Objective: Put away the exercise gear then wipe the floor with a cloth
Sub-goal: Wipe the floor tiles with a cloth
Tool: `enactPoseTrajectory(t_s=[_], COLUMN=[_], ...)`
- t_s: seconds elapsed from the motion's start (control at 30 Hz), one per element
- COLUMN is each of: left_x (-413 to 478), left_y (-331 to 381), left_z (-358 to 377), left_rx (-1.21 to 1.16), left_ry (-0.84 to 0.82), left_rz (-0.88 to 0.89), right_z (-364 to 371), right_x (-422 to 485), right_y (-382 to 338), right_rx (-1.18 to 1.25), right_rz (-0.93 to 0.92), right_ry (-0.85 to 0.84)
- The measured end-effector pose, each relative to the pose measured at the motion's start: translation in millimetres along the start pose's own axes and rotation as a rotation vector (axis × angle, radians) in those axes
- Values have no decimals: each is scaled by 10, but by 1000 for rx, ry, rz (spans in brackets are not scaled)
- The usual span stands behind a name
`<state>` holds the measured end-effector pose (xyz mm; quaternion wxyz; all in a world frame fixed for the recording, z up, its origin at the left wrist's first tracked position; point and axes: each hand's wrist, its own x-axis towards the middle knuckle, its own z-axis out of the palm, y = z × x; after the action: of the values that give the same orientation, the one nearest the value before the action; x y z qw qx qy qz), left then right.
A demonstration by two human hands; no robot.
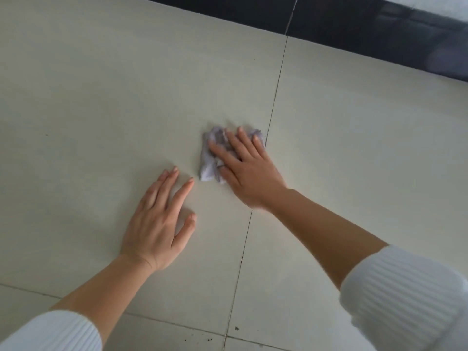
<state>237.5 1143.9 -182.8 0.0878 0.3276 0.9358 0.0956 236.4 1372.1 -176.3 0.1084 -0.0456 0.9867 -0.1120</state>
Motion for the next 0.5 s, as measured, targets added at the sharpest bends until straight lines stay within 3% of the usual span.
enactPoseTrajectory(t_s=[0.07, 0.1, 0.23, 0.37, 0.43, 0.5], left_x=[-8, -6, -7, -8, -2, 8], left_y=[4, 5, 3, 6, 7, 5], left_z=[-8, -11, -6, -4, -10, -13], left_rx=[4, 6, 1, -6, -4, 0], left_ry=[-6, -7, -18, -18, -16, -18], left_rz=[-2, -1, -7, -3, -6, -8], right_z=[-38, -51, -91, -204, -265, -287], right_x=[-167, -244, -615, -538, -195, 232], right_y=[315, 511, 1305, 1558, 1427, 1162], right_rx=[-41, -43, 44, 210, 245, 232], right_rz=[-127, -107, 447, 1036, 1183, 1126], right_ry=[-42, -32, 161, 341, 355, 326])
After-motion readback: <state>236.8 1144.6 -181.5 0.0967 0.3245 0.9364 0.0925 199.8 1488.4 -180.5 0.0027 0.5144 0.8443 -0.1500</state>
